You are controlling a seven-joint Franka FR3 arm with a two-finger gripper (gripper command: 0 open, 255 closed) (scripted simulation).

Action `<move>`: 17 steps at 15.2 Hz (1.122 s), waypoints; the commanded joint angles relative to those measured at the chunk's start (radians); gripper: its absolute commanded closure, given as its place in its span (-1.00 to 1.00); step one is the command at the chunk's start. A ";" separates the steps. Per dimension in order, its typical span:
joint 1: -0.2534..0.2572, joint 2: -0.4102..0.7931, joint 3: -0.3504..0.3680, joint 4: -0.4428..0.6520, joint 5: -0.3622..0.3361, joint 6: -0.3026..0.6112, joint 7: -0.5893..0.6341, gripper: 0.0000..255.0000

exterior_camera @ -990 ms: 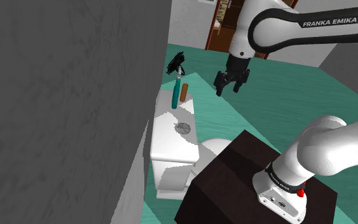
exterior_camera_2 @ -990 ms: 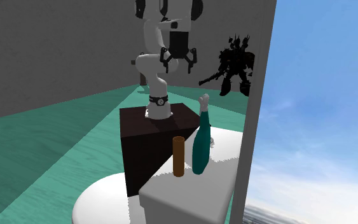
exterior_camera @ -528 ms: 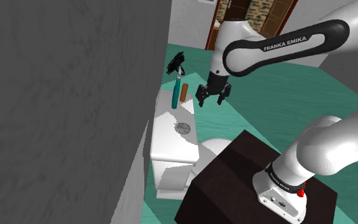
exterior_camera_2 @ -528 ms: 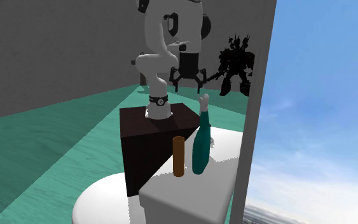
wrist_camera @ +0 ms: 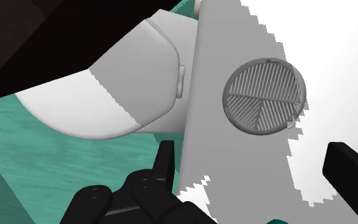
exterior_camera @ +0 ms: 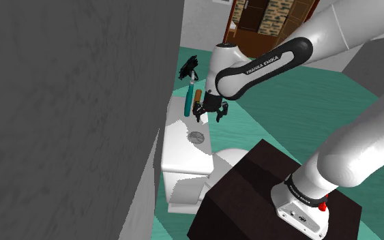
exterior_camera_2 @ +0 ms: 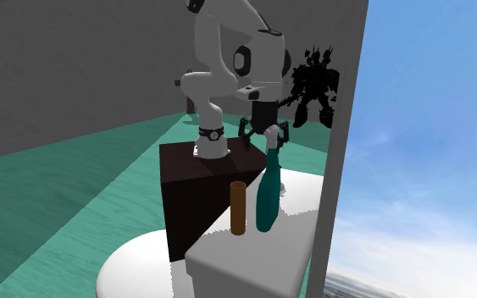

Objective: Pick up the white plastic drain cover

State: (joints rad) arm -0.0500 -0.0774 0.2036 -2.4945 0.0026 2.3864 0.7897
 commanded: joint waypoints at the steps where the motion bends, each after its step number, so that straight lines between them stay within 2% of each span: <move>1: -0.002 0.091 0.008 0.025 -0.030 0.068 0.077 -1.00; 4: 0.005 0.219 0.000 0.084 -0.084 0.139 0.184 -1.00; 12: 0.019 0.331 -0.021 0.090 -0.134 0.242 0.229 -1.00; 14: 0.019 0.331 -0.021 0.090 -0.133 0.242 0.228 -1.00; 15: 0.018 0.334 -0.022 0.092 -0.134 0.243 0.227 1.00; 17: 0.019 0.335 -0.022 0.093 -0.135 0.243 0.229 1.00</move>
State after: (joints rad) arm -0.0315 0.2549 0.1814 -2.4013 -0.1317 2.6283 1.0175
